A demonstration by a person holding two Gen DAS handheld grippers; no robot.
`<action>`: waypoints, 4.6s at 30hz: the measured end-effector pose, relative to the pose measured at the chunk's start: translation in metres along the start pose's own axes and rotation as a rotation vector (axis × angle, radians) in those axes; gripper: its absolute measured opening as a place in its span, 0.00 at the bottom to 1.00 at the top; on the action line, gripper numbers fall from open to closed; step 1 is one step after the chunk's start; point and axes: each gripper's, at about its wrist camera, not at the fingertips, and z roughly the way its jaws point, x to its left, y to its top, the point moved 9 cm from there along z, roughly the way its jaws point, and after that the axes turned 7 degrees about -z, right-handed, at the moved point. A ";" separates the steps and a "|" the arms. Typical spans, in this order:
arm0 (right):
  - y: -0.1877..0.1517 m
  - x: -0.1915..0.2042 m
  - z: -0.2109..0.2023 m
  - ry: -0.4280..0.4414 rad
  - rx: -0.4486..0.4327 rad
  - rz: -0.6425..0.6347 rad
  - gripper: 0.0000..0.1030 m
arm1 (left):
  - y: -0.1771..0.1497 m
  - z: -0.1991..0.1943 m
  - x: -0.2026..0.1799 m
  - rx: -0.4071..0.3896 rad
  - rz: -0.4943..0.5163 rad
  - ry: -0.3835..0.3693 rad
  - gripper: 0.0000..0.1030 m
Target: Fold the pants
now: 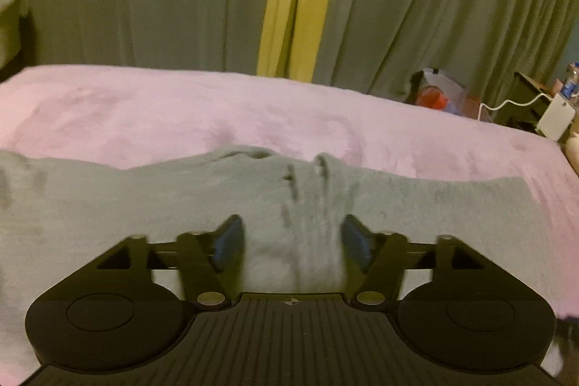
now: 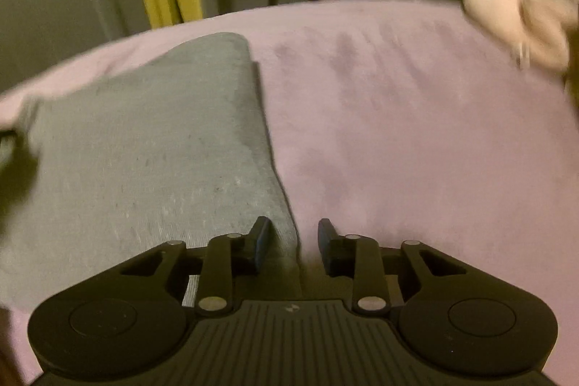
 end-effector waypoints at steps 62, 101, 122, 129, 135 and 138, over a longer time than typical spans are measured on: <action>-0.007 0.064 0.002 0.197 -0.057 -0.153 0.96 | -0.036 -0.057 0.274 -0.223 -0.685 0.240 0.45; 0.004 0.007 -0.023 0.190 -0.174 0.173 0.96 | -0.066 -0.031 -0.149 -0.071 0.324 -0.146 0.42; 0.015 0.053 -0.038 0.394 -0.202 0.072 0.73 | -0.043 -0.053 0.076 -0.091 -0.198 0.408 0.92; 0.010 0.067 0.002 0.511 -0.026 0.311 0.76 | -0.044 -0.044 0.061 -0.082 -0.157 0.331 0.92; 0.027 0.076 0.015 0.518 -0.037 0.360 0.79 | -0.047 -0.041 0.057 -0.082 -0.129 0.317 0.93; 0.032 0.076 0.021 0.510 -0.041 0.395 0.62 | -0.048 -0.037 0.065 -0.067 -0.181 0.314 0.93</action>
